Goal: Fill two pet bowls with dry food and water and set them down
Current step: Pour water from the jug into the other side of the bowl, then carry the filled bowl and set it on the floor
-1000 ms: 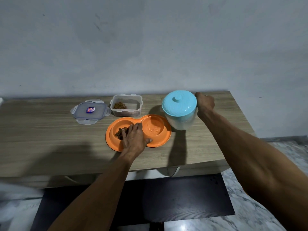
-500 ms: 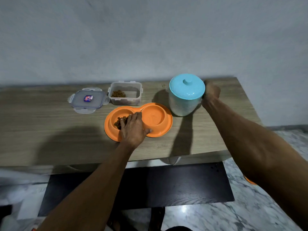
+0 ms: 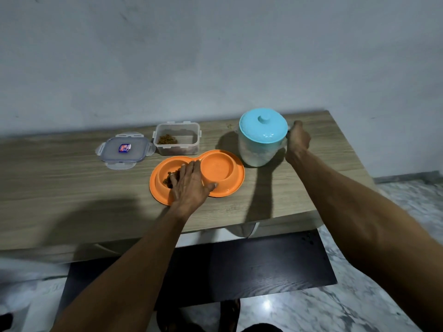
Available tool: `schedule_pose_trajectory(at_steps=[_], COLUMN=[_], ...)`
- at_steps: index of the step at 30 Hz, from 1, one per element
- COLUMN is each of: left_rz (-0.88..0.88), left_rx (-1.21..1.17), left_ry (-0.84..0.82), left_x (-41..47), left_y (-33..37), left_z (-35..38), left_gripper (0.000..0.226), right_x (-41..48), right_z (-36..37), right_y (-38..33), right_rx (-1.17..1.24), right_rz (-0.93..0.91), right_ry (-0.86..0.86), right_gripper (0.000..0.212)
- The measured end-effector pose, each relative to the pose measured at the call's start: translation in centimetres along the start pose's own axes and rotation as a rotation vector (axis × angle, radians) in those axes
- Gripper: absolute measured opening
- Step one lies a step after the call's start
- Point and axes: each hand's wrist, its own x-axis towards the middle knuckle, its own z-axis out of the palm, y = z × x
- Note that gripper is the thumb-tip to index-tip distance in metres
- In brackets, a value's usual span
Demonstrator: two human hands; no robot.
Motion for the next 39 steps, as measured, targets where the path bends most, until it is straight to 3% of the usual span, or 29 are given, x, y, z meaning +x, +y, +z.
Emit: schedule_pose_trajectory(at_steps=[4,11,13,20,27,31,39], left_rz=[-0.03,-0.158,-0.213,-0.443,-0.434,-0.44,-0.527], left_rx=[-0.045,-0.133,-0.178,-0.185,-0.16,-0.181,-0.409], left_ry=[0.071,0.168,0.142,0.001,-0.087,-0.11,-0.165], left_x=[-0.3,-0.8,-0.7,0.4,1.0,1.4,1.5], left_y=[-0.6,-4.6,-6.0,-10.0,-10.9,-11.0,-11.1], left_z=[-1.0,-3.1,-3.3,-3.1,-3.2,-3.3,-3.3], left_gripper=[0.083,0.074,0.077,0.081,0.069,0.066,0.054], right_x=[-2.0,-6.6,-8.5,-12.8,-13.9,-14.0,-15.7], right_z=[-0.9,-0.3,0.8,4.4,6.0,6.4,5.2], right_y=[0.8,3.5,4.2,7.8,8.8,9.3,9.5], right_rx=[-0.027,-0.084,-0.102,-0.325,-0.457,-0.509,-0.489], right_rz=[-0.009,0.045,0.077,0.151,0.136,0.131,0.139], right_ry=[0.061,0.079,0.135,0.059,0.0,0.019,0.043], right_gripper=[0.052,0.056,0.051,0.06,0.068,0.061,0.058])
